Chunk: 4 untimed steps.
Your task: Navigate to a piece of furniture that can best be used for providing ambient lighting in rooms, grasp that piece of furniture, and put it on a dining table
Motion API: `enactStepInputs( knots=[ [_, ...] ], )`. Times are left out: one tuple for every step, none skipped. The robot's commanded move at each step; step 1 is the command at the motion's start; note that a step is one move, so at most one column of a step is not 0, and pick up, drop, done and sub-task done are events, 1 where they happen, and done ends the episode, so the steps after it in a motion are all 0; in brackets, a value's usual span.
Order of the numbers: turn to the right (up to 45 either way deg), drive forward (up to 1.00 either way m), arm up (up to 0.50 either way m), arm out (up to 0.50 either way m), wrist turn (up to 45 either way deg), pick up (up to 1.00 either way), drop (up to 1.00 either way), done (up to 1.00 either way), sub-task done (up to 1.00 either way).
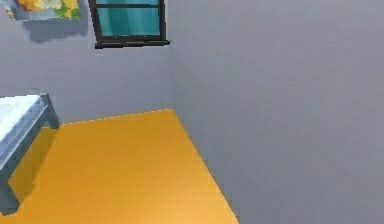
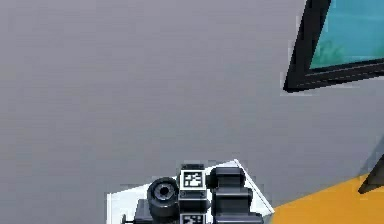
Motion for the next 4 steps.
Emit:
enactStepInputs(
  knots=[
    [0.0,0.00,0.00,0.00,45.0,0.00,0.00,0.00,0.00],
    [0.0,0.00,0.00,0.00,45.0,0.00,0.00,0.00,0.00],
    [0.0,0.00,0.00,0.00,33.0,0.00,0.00,0.00,0.00],
    [0.0,0.00,-0.30,0.00,0.0,0.00,0.00,0.00,0.00]
  ],
)
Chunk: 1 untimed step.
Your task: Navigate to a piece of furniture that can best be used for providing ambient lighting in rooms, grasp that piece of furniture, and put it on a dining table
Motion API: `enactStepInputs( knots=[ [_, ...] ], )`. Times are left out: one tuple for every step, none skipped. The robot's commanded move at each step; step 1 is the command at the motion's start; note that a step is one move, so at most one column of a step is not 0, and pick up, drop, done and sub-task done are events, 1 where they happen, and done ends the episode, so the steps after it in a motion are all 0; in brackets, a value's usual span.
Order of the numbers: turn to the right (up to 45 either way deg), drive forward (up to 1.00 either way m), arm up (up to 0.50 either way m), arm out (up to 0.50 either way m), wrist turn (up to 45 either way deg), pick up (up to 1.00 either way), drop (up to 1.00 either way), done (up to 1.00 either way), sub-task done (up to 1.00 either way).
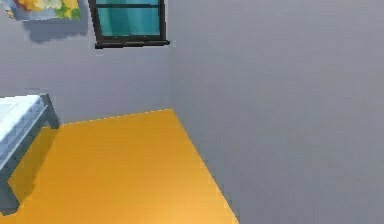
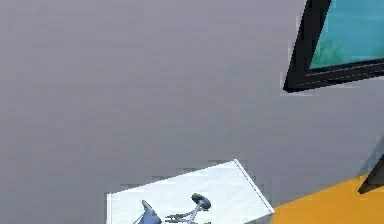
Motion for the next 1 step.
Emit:
enactStepInputs(
  knots=[
    [0.0,0.00,0.00,0.00,0.0,1.00,0.00,0.00,0.00]
  ],
)
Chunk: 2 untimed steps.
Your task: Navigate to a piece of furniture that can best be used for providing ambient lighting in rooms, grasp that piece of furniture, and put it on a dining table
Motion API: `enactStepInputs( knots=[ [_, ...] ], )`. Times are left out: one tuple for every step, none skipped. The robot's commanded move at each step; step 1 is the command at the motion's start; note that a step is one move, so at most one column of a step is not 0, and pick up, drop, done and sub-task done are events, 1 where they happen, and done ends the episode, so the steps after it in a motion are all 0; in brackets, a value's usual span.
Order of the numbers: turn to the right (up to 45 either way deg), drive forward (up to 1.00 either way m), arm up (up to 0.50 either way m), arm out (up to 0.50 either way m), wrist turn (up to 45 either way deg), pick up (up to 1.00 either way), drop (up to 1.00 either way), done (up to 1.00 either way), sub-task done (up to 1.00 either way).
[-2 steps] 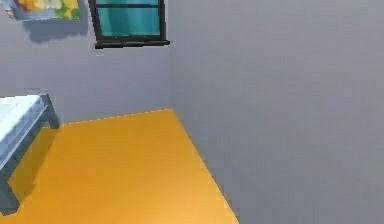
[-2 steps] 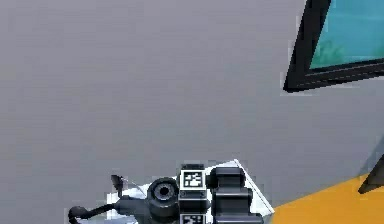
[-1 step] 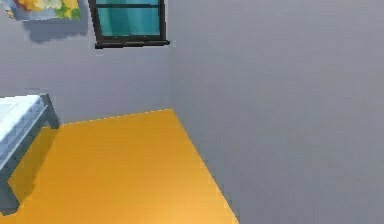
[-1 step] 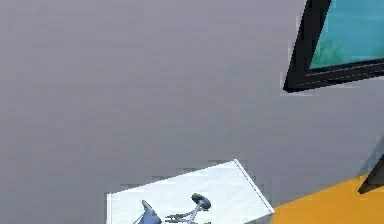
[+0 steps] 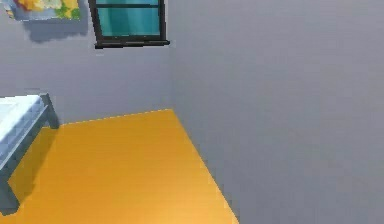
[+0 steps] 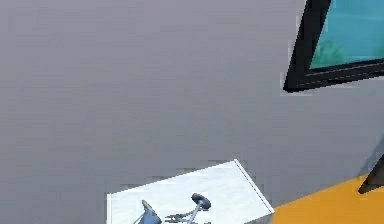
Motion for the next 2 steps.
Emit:
enactStepInputs(
  knots=[
    [0.0,0.00,0.10,0.00,0.0,0.00,0.00,0.00,0.00],
    [-45.0,0.00,0.00,0.00,0.0,0.00,0.00,0.00,0.00]
  ],
)
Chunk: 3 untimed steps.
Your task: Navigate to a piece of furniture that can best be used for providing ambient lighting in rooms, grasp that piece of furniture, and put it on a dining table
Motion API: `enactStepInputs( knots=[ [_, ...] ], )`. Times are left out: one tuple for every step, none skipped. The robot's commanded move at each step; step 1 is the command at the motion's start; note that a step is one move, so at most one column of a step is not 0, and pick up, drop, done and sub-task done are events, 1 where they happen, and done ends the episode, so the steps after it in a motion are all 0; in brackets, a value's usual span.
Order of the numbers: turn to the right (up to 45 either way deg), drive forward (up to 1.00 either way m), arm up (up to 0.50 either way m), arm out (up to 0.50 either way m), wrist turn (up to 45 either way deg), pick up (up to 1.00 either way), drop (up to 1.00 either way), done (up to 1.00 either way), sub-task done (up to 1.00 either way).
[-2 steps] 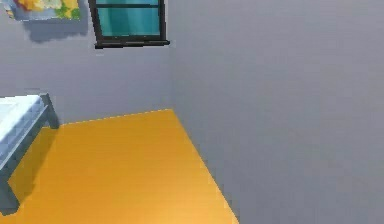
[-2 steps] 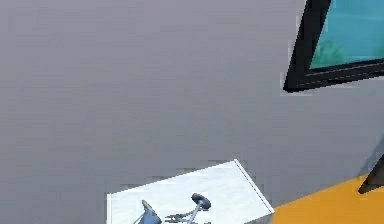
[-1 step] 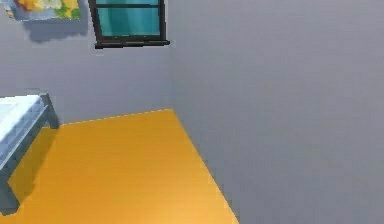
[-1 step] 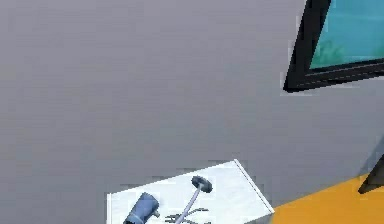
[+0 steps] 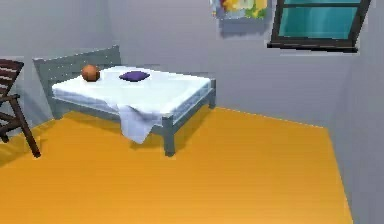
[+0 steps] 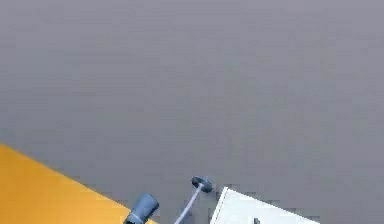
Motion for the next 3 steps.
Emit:
enactStepInputs(
  knots=[
    [-45.0,0.00,0.00,0.00,0.0,0.00,0.00,0.00,0.00],
    [-18.0,0.00,0.00,0.00,0.0,0.00,0.00,0.00,0.00],
    [0.0,0.30,0.00,0.00,0.0,0.00,0.00,0.00,0.00]
  ],
)
